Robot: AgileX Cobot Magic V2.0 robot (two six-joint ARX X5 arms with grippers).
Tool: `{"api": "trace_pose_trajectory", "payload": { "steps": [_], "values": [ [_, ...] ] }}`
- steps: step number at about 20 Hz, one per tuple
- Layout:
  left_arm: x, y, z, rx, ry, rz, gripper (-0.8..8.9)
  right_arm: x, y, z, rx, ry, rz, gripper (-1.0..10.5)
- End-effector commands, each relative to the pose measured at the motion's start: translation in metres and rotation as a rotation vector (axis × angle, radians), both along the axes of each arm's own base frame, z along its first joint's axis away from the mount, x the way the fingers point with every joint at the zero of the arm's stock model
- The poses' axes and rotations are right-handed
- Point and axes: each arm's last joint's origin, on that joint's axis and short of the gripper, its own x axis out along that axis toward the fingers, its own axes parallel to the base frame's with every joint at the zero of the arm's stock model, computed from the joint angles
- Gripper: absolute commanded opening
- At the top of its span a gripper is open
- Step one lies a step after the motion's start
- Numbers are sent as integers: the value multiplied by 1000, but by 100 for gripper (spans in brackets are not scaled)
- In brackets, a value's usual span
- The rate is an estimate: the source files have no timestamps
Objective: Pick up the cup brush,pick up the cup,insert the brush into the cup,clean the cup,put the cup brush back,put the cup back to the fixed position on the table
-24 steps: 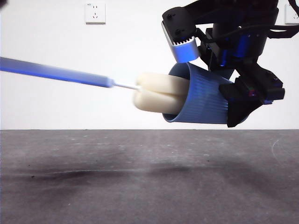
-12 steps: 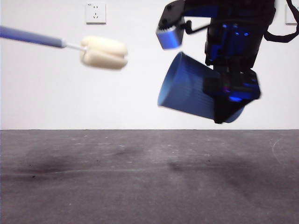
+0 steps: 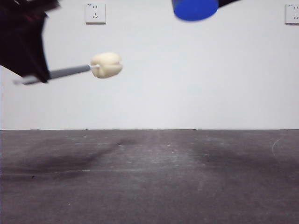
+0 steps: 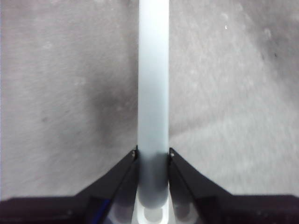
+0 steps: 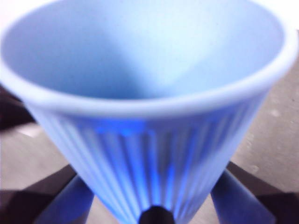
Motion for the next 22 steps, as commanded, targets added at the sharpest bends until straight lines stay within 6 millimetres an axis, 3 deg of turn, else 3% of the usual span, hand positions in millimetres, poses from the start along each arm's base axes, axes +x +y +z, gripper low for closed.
{"api": "trace_pose_trajectory", "payload": {
  "steps": [1,7,11,18,22],
  "values": [
    [14,-9,-19,-15,69,34,-9,-5,-6,7,60,-3,-13,-13],
    [44,-30,-61,-25,173,79,-9,-11,-14,12,71,-14,-15,-12],
    [56,-37,-75,-59,179,131,-9,-11,-14,12,68,-11,-14,-13],
    [61,-40,-85,-36,175,158,-8,-12,-14,10,57,-3,-15,-13],
    [60,-52,-104,9,230,129,-9,-12,-14,10,55,-2,-15,-12]
  ]
}}
